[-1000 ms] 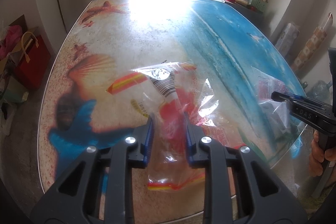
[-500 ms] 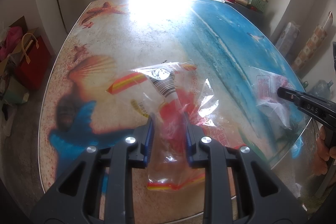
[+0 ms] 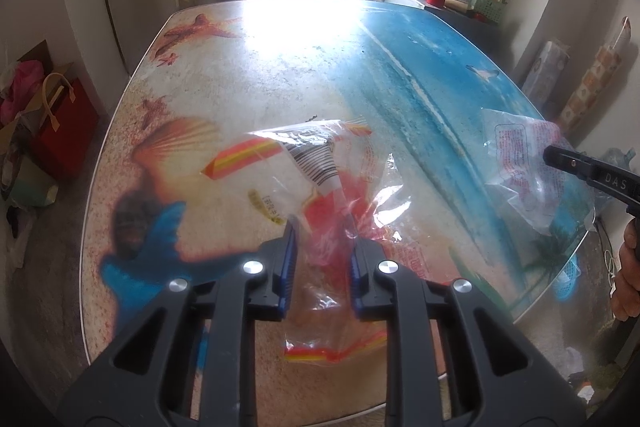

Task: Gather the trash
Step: 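Hold the red bag in the left tool while the right tool lifts the clear bag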

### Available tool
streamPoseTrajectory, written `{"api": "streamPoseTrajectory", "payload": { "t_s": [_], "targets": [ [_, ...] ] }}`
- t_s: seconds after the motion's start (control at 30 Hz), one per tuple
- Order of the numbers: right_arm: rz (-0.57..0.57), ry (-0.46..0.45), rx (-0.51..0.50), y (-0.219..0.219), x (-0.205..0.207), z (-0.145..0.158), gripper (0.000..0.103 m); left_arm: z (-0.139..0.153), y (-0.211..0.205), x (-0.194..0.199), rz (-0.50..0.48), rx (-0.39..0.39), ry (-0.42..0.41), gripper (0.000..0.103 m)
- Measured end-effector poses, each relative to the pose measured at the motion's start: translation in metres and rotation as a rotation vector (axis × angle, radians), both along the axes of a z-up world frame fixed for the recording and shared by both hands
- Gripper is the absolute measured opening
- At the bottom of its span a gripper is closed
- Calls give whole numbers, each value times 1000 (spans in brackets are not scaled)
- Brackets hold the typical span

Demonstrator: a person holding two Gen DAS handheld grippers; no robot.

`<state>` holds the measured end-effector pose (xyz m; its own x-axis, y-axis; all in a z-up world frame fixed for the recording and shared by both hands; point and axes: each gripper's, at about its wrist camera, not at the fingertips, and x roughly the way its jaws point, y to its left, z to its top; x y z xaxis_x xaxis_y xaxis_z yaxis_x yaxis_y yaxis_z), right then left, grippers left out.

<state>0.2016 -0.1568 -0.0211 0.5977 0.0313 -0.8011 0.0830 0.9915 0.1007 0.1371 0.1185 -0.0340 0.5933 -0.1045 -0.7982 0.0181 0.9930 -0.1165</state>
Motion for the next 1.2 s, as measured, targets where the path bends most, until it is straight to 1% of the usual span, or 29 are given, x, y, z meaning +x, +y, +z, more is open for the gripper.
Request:
{"api": "streamPoseTrajectory", "payload": {
  "t_s": [0.43, 0.83, 1.07, 1.2],
  "targets": [
    [-5, -30, 34, -6, -6, 11, 3, 22, -8, -9, -12, 5, -53, 19],
    [-13, -74, 60, -13, -20, 26, 3, 35, -15, -18, -17, 21, -90, 19],
    [-27, -112, 117, -25, -35, 40, 3, 56, -18, -27, -24, 12, -144, 19],
    [-51, -144, 152, -39, -49, 50, 3, 73, -26, -29, -51, -7, -181, 19]
  ]
}}
